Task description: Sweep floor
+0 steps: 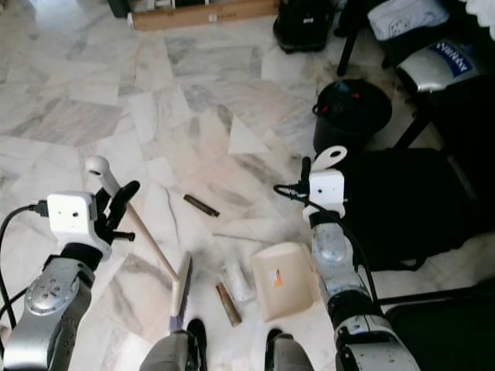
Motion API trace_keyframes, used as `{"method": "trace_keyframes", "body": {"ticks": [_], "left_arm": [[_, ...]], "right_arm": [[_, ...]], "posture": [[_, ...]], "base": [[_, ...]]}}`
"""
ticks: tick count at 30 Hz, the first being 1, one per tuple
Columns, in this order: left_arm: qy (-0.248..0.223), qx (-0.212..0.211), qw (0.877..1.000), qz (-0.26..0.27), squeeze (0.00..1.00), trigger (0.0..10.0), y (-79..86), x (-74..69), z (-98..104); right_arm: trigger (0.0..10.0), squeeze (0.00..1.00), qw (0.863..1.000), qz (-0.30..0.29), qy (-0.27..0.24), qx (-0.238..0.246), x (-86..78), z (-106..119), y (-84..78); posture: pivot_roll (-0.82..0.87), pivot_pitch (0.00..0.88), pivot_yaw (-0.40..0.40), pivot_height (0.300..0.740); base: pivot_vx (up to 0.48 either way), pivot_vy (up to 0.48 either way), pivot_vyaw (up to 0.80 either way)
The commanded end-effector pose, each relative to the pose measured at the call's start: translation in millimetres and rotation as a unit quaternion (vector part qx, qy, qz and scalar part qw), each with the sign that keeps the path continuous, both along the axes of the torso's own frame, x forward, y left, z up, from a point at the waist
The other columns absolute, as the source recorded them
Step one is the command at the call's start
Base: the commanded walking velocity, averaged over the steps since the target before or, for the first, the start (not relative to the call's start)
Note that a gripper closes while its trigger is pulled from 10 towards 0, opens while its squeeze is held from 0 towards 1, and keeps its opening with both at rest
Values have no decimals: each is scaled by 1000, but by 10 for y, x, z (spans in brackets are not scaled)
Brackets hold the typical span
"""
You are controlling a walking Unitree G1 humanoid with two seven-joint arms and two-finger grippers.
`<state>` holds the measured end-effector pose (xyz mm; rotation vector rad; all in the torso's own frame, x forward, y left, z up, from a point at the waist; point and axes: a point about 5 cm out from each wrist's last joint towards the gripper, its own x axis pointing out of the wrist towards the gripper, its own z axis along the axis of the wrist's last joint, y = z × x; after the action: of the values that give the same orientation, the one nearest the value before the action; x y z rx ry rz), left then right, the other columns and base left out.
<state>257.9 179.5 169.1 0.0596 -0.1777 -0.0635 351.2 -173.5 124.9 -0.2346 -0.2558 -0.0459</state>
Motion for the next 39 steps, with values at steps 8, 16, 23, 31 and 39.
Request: {"method": "trace_keyframes", "body": {"ticks": [8,16,23,31,39], "left_arm": [[10,1,1000,-5,0,10000,49,-81,78],[39,-60,997,-28,0,10000,-8,-14,38],[68,-133,987,-58,0,10000,-74,38,4],[83,-194,974,-83,0,10000,-147,99,28],[72,-269,953,-120,0,10000,-242,132,163]], "right_arm": [[10000,0,999,15,30,-35,-90,-214,29],[10000,0,998,24,33,-41,-97,-244,95],[10000,0,999,28,35,-31,-125,-278,138],[10000,0,999,26,42,-16,-122,-294,143],[10000,0,999,25,45,-4,-98,-280,166]], "posture": [[126,432,99,740],[116,430,97,740],[107,436,95,740],[111,433,97,740],[115,415,97,740]], "base": [[0,0,0],[0,0,0],[0,0,0],[0,0,0],[0,0,0]]}}
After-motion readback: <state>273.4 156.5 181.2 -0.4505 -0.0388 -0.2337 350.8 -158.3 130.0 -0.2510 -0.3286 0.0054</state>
